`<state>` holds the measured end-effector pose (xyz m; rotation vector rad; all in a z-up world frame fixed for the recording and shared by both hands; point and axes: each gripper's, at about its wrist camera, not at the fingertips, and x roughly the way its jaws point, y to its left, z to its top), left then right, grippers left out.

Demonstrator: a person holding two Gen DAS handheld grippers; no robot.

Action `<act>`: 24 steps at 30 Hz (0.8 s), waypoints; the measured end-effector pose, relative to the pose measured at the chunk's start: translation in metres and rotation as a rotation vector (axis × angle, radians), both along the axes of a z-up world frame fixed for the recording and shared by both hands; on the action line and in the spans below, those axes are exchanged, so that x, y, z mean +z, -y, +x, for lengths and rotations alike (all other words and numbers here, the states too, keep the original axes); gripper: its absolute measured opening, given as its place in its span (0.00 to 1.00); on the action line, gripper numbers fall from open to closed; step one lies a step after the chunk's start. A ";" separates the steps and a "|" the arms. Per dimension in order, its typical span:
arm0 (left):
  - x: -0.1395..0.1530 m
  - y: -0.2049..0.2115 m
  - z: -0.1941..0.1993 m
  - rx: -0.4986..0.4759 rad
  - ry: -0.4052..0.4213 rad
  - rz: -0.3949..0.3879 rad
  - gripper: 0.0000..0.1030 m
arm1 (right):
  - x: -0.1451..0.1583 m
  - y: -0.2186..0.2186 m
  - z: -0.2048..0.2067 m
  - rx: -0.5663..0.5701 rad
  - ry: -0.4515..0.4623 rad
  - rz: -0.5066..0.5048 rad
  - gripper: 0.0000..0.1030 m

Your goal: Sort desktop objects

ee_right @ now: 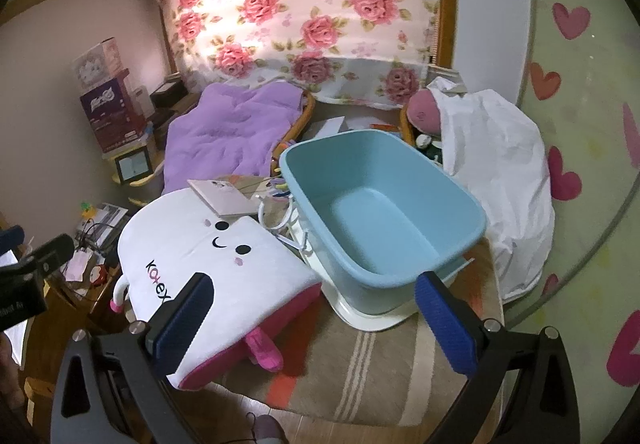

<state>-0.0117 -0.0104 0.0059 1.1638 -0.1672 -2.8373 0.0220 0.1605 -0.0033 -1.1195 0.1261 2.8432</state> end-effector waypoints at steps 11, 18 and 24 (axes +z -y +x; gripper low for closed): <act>-0.006 0.022 -0.045 0.026 0.008 -0.014 1.00 | -0.018 0.027 -0.050 0.075 -0.009 0.003 1.00; -0.013 0.036 -0.077 0.032 0.018 -0.015 1.00 | -0.031 0.041 -0.090 0.099 -0.016 -0.027 1.00; -0.020 0.050 -0.107 0.032 0.022 -0.023 1.00 | -0.049 0.050 -0.126 0.111 -0.021 -0.073 1.00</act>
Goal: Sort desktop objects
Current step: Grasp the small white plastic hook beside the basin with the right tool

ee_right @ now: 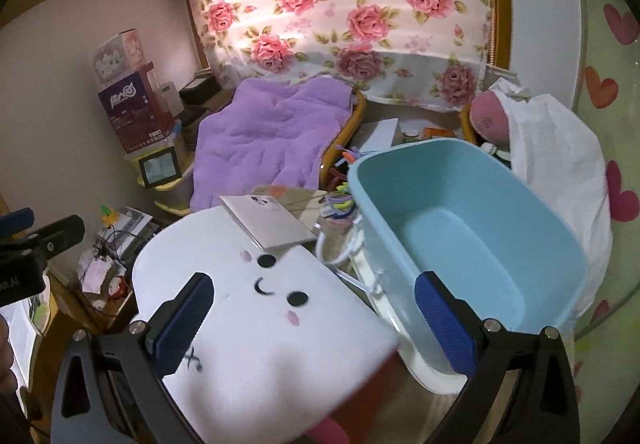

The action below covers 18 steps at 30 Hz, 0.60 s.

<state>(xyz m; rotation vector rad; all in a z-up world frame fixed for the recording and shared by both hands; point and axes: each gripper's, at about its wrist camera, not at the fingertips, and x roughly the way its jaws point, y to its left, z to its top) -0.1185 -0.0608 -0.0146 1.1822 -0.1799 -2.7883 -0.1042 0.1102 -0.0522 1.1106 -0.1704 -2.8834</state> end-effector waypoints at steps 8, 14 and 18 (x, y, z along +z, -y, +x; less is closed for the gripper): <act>-0.018 0.016 -0.038 -0.003 0.018 -0.004 1.00 | -0.040 0.015 -0.047 0.040 -0.009 -0.041 1.00; -0.037 0.027 -0.066 -0.012 0.039 -0.004 1.00 | -0.079 0.025 -0.088 0.050 0.029 -0.052 0.76; -0.050 0.031 -0.083 -0.025 0.053 0.008 1.00 | -0.107 0.021 -0.117 0.005 0.088 -0.052 0.69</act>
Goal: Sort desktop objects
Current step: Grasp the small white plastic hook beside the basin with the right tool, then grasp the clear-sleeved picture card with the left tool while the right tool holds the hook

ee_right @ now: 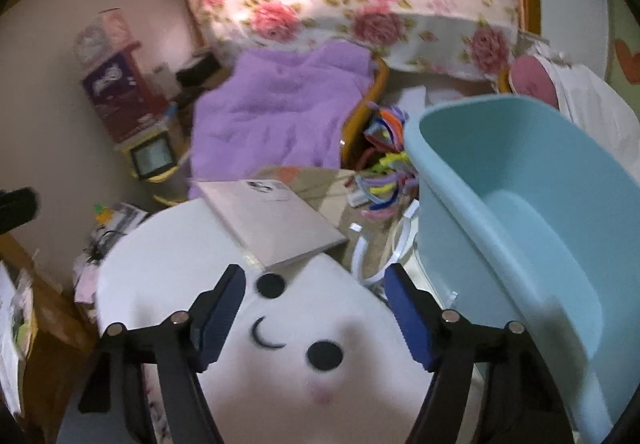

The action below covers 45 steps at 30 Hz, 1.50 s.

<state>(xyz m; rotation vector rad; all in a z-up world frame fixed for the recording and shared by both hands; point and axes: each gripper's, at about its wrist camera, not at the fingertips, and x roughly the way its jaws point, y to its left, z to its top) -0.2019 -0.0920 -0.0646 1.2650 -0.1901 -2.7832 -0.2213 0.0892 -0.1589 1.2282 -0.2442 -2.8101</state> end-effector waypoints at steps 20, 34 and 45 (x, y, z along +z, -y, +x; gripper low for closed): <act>-0.032 0.013 -0.036 -0.028 0.047 0.037 1.00 | -0.058 -0.007 -0.079 -0.109 0.247 0.005 0.32; -0.053 0.004 -0.060 -0.072 0.080 0.064 1.00 | -0.062 -0.011 -0.080 -0.145 0.274 0.012 0.08; -0.083 -0.028 -0.061 -0.238 0.063 -0.141 1.00 | -0.026 -0.010 -0.062 -0.142 0.206 -0.022 0.08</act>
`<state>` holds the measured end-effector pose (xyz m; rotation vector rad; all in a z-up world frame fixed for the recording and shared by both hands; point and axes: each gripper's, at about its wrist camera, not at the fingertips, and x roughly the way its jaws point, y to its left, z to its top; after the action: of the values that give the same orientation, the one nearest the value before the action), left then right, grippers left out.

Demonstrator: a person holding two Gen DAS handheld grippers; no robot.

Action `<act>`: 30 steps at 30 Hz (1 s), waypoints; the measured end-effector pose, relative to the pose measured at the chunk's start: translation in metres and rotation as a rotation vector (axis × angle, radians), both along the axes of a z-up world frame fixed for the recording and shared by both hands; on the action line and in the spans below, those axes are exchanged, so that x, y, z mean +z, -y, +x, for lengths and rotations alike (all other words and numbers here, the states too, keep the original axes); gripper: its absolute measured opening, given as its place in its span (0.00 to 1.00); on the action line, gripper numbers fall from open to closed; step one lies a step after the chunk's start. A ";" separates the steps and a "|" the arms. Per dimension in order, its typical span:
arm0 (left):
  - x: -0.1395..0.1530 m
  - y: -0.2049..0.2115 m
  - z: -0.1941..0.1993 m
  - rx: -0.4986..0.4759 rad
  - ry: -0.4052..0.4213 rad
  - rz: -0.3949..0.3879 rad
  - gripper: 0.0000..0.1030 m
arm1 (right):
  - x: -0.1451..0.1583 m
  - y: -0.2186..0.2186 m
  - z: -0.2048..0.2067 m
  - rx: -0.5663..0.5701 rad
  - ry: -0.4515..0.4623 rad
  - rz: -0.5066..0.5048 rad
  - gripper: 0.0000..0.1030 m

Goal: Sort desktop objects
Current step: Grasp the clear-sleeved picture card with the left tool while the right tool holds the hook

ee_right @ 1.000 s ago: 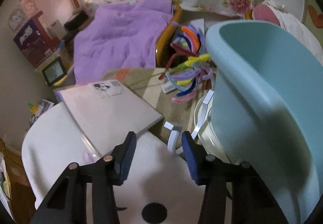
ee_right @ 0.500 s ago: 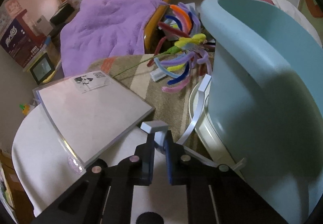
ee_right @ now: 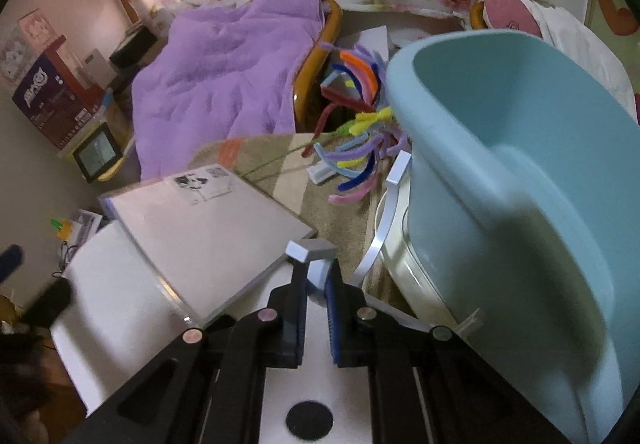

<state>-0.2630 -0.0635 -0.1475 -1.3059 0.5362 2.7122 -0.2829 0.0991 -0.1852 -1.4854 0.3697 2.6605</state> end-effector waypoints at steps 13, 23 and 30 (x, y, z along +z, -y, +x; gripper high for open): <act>-0.025 -0.052 0.031 -0.577 -0.270 -0.507 1.00 | 0.057 0.004 0.056 0.046 -0.067 -0.037 0.08; -0.039 -0.078 0.021 -0.815 -0.249 -0.550 1.00 | 0.097 -0.015 0.112 0.008 -0.091 -0.045 0.08; -0.060 -0.087 0.025 -0.962 -0.243 -0.653 1.00 | 0.131 -0.034 0.144 -0.054 -0.132 -0.054 0.08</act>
<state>-0.2384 0.0235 -0.2074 -0.4965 1.6480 1.9000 -0.1387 0.1335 -0.0540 -1.2969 0.4877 2.7339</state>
